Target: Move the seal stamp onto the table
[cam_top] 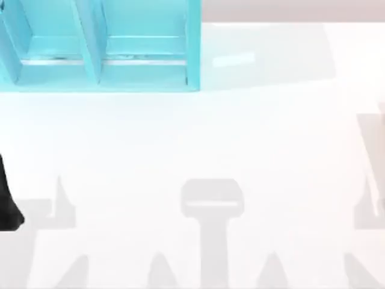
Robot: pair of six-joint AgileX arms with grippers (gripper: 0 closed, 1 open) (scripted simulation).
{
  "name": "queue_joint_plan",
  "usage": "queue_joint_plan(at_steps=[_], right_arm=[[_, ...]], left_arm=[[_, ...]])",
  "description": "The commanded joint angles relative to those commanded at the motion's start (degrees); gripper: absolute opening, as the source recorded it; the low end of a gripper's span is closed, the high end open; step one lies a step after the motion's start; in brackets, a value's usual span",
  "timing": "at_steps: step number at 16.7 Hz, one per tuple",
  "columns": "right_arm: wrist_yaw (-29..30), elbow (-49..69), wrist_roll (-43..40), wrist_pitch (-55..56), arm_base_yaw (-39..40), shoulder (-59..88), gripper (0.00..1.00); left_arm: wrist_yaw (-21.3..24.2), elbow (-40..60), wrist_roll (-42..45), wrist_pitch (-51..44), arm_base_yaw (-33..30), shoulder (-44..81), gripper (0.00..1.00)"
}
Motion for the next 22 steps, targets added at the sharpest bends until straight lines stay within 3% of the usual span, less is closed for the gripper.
queue_joint_plan(at_steps=[4,8,22], right_arm=[[0.0,1.8,-0.8,-1.8,-0.8,1.8,1.00],[0.0,12.3,-4.7,-11.2,-4.7,12.8,1.00],[0.0,66.1,-24.9,-62.1,-25.2,83.3,1.00]], left_arm=[[0.0,0.0,0.0,0.0,0.0,0.0,1.00],[0.0,0.0,0.0,0.0,0.0,0.0,1.00],[0.0,0.0,0.0,0.0,0.0,0.0,1.00]])
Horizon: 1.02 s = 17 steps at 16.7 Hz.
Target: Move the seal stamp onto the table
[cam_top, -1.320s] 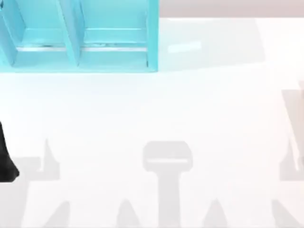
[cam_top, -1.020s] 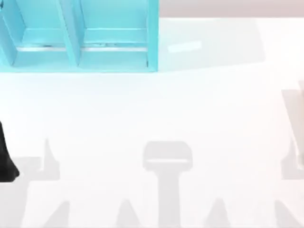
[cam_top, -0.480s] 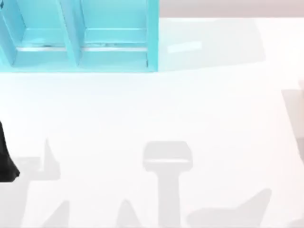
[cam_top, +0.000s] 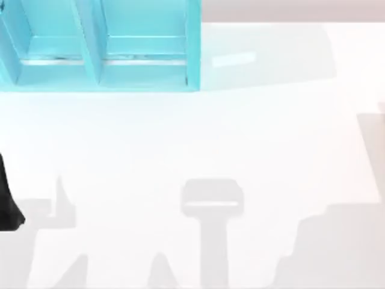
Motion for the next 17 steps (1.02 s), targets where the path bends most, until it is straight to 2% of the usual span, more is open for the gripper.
queue_joint_plan(at_steps=[5,10,14,17], right_arm=[[0.0,10.4,-3.6,-8.5,-3.8,11.7,1.00],[0.0,11.2,-3.9,-9.2,-4.0,12.6,1.00],[0.0,9.0,-3.7,-6.8,-3.8,13.0,1.00],[0.0,4.0,-3.6,0.5,-3.8,14.9,1.00]], left_arm=[[0.0,0.0,0.0,0.0,0.0,0.0,1.00],[0.0,0.0,0.0,0.0,0.0,0.0,1.00],[0.0,0.0,0.0,0.0,0.0,0.0,1.00],[0.0,0.0,0.0,0.0,0.0,0.0,1.00]])
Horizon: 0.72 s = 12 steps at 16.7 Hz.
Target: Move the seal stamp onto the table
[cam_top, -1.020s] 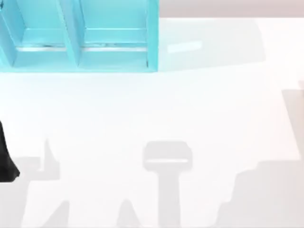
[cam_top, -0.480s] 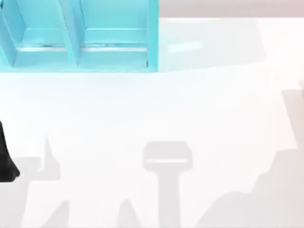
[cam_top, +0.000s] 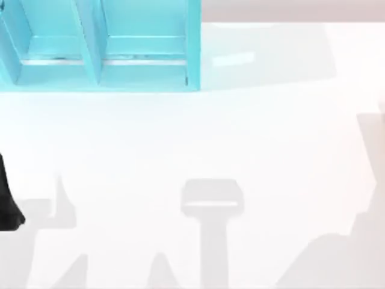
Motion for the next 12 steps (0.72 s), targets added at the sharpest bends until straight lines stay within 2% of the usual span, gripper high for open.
queue_joint_plan(at_steps=[5,10,12], right_arm=[[0.0,-8.5,0.0,12.0,0.0,3.4,1.00],[0.0,-9.3,0.0,13.0,0.0,3.8,1.00],[0.0,-9.3,0.0,13.0,0.0,3.8,0.85]], left_arm=[[0.0,0.0,0.0,0.0,0.0,0.0,1.00],[0.0,0.0,0.0,0.0,0.0,0.0,1.00],[0.0,0.0,0.0,0.0,0.0,0.0,1.00]])
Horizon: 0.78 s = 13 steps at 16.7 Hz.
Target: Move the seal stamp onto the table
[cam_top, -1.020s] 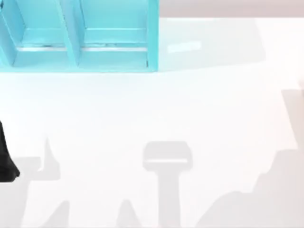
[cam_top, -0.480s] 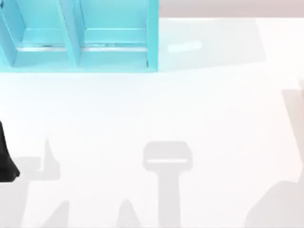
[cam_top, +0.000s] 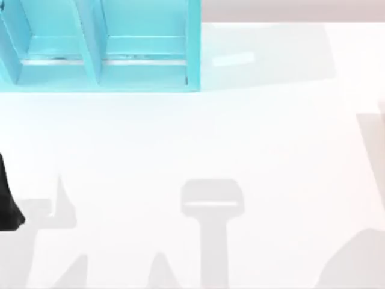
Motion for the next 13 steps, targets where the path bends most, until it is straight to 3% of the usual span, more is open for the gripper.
queue_joint_plan(at_steps=[11,13], right_arm=[[0.0,0.0,0.0,0.0,0.0,0.0,0.02],[0.0,0.0,0.0,0.0,0.0,0.0,0.00]], left_arm=[[0.0,0.0,0.0,0.0,0.0,0.0,1.00],[0.0,0.0,0.0,0.0,0.0,0.0,1.00]])
